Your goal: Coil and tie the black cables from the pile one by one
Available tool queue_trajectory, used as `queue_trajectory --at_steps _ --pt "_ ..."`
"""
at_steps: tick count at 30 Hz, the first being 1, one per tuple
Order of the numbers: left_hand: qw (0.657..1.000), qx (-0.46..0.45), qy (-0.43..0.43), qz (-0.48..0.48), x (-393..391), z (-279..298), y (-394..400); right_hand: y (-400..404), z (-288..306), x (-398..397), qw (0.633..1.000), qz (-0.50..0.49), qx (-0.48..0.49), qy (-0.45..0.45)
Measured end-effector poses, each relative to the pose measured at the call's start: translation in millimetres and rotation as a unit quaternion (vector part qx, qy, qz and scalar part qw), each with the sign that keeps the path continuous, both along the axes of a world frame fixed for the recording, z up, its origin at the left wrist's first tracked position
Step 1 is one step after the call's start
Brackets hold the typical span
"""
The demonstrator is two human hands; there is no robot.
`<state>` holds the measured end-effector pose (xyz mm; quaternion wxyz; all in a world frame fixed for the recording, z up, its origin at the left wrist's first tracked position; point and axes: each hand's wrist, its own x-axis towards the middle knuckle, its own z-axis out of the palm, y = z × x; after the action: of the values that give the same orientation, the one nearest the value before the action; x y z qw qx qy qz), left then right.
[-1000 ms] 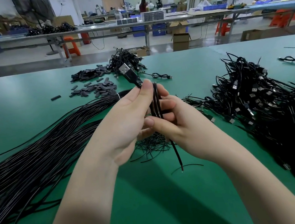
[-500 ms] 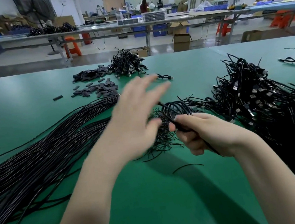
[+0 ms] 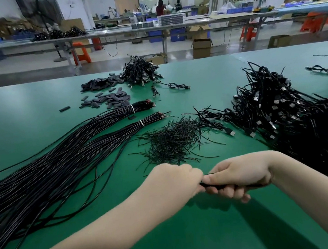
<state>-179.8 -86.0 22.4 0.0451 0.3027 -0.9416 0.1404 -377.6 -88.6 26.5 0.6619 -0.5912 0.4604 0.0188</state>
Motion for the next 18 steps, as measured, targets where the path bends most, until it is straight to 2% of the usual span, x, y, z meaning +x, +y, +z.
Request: queue_trajectory --at_steps 3,7,9,11,13,14,15,16,18 --pt "0.997 -0.057 -0.027 -0.047 11 -12 8 2 -9 3 0.999 -0.006 0.009 -0.030" --pt "0.998 -0.045 0.007 -0.041 18 -14 3 -2 -15 2 0.994 -0.029 0.040 -0.098" --pt "0.995 -0.037 0.081 0.046 26 -4 -7 -10 -12 -4 0.981 -0.139 0.019 -0.131" --pt "0.973 0.051 0.168 0.149 40 2 -23 -18 -13 -11 0.942 -0.300 -0.106 -0.106" --pt "0.912 0.174 0.321 0.188 47 9 -35 -26 -25 -15 0.867 -0.382 -0.318 0.045" --pt "0.871 0.214 0.400 0.187 46 14 -40 -30 -35 -16 0.825 -0.365 -0.404 0.152" --pt "0.831 0.248 0.464 0.184 44 19 -45 -31 -43 -15 0.797 -0.331 -0.444 0.239" --pt "0.787 0.288 0.516 0.177 40 24 -50 -32 -51 -12 0.787 -0.305 -0.452 0.289" --pt "0.712 0.353 0.585 0.165 29 33 -55 -33 -59 -6 0.788 -0.298 -0.440 0.311"
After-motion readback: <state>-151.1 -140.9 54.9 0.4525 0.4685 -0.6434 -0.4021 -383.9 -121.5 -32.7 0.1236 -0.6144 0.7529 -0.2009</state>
